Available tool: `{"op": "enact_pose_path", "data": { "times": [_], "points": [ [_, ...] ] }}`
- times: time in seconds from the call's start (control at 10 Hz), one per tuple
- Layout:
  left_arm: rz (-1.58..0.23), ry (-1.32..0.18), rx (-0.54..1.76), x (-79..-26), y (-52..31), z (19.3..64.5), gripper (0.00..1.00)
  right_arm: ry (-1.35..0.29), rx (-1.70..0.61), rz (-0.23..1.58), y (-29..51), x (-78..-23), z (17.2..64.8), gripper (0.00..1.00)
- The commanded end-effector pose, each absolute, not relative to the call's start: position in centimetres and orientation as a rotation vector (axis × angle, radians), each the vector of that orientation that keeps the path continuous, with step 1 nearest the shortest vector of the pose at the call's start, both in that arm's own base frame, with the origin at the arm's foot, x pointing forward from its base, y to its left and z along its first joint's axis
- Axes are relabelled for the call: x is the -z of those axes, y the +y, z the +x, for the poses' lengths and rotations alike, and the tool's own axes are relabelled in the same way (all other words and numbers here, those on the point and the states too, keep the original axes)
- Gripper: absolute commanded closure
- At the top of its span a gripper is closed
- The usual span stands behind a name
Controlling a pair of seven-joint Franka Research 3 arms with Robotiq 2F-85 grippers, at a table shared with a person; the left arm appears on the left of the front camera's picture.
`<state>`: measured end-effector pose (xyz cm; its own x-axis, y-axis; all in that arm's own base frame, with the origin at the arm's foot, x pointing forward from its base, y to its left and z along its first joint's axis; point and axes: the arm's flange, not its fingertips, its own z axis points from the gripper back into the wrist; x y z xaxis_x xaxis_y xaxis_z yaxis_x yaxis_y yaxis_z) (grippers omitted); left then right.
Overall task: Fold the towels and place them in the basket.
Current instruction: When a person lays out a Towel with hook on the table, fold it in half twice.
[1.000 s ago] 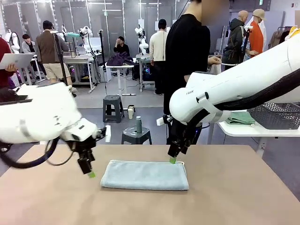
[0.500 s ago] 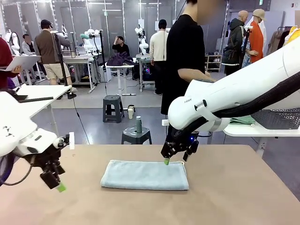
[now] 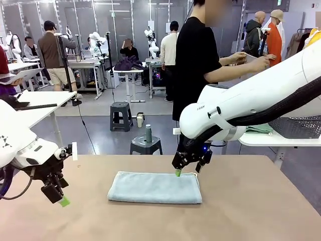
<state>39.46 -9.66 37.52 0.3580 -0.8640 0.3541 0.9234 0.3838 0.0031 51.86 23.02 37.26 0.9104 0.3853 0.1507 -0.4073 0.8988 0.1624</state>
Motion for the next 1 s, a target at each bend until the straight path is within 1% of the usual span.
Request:
{"op": "enact_pose_path", "data": {
  "times": [0.0, 0.1, 0.4, 0.5, 0.7, 0.9],
  "points": [
    [-0.196, -0.317, 1.162, -37.6, -9.6, 39.6, 0.00, -0.082, -0.363, 0.161, 23.6, -36.4, 52.2, 0.00],
    [-0.196, -0.317, 1.162, -37.6, -9.6, 39.6, 0.00, -0.050, -0.305, 0.171, 24.0, -35.3, 52.6, 0.00],
    [-0.196, -0.317, 1.162, -37.6, -9.6, 39.6, 0.00, -0.034, -0.134, 0.170, 23.9, -32.8, 54.0, 0.00],
    [-0.196, -0.317, 1.162, -37.6, -9.6, 39.6, 0.00, -0.045, -0.072, 0.121, 23.8, -32.0, 54.3, 0.00],
    [-0.196, -0.317, 1.162, -37.6, -9.6, 39.6, 0.00, -0.044, -0.031, 0.102, 23.6, -31.5, 54.7, 0.00],
    [-0.196, -0.317, 1.162, -37.6, -9.6, 39.6, 0.00, -0.037, -0.012, 0.040, 23.8, -31.0, 55.3, 0.00]
  ]
}}
